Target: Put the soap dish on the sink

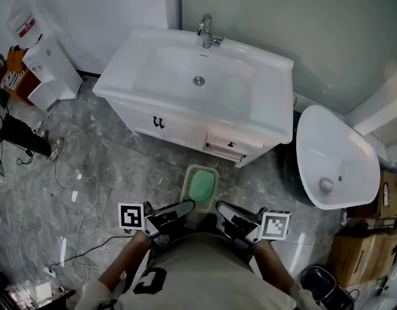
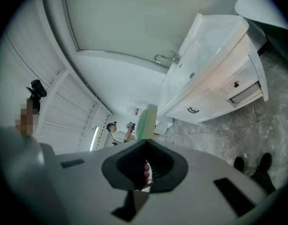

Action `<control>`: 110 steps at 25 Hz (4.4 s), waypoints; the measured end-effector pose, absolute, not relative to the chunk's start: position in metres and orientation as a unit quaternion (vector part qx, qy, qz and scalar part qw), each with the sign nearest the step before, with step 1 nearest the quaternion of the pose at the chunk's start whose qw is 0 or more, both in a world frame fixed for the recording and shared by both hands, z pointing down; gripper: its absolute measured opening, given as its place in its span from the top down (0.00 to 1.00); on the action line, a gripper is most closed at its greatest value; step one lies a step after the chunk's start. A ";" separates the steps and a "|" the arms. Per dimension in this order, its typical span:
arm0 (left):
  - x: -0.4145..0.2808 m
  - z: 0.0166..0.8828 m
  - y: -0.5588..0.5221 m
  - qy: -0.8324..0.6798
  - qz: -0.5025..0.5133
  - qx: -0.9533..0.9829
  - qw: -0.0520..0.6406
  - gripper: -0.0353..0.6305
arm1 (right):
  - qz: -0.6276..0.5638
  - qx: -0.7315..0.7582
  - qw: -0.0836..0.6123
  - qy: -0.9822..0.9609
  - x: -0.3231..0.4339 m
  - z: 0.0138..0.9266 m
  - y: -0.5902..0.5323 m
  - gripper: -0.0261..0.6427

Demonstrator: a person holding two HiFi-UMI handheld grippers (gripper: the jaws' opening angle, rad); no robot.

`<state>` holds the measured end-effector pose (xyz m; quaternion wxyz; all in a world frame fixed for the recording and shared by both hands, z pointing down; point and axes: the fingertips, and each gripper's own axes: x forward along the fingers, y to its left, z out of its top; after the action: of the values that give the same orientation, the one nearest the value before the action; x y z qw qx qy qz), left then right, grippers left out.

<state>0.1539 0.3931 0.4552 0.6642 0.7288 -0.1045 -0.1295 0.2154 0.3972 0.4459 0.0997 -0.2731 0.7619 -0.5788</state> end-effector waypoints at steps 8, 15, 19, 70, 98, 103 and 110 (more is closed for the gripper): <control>0.105 0.454 0.391 -0.098 -0.120 0.745 0.649 0.81 | -0.583 -0.283 0.102 0.755 0.170 0.446 0.397 0.95; 0.061 0.452 0.383 -0.102 -0.133 0.739 0.652 0.82 | -0.579 -0.282 0.094 0.759 0.129 0.445 0.388 0.95; 0.039 0.451 0.377 -0.106 -0.143 0.738 0.651 0.82 | -0.577 -0.276 0.086 0.764 0.106 0.445 0.382 0.95; 0.131 0.447 0.244 -0.155 -0.156 0.719 0.659 0.82 | -0.601 -0.219 0.099 0.762 0.199 0.450 0.237 0.95; 0.094 0.456 0.166 -0.143 -0.138 0.720 0.665 0.82 | -0.599 -0.236 0.093 0.759 0.165 0.454 0.178 0.95; 0.050 0.455 0.132 -0.138 -0.144 0.728 0.656 0.81 | -0.602 -0.255 0.084 0.752 0.138 0.454 0.161 0.95; -0.006 0.461 0.097 -0.150 -0.130 0.741 0.642 0.82 | -0.606 -0.276 0.070 0.742 0.111 0.456 0.137 0.95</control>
<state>-0.0059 0.0965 0.4613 0.6417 0.7409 -0.1497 -0.1297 0.1108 0.1367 0.4565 0.0704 -0.2765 0.7425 -0.6060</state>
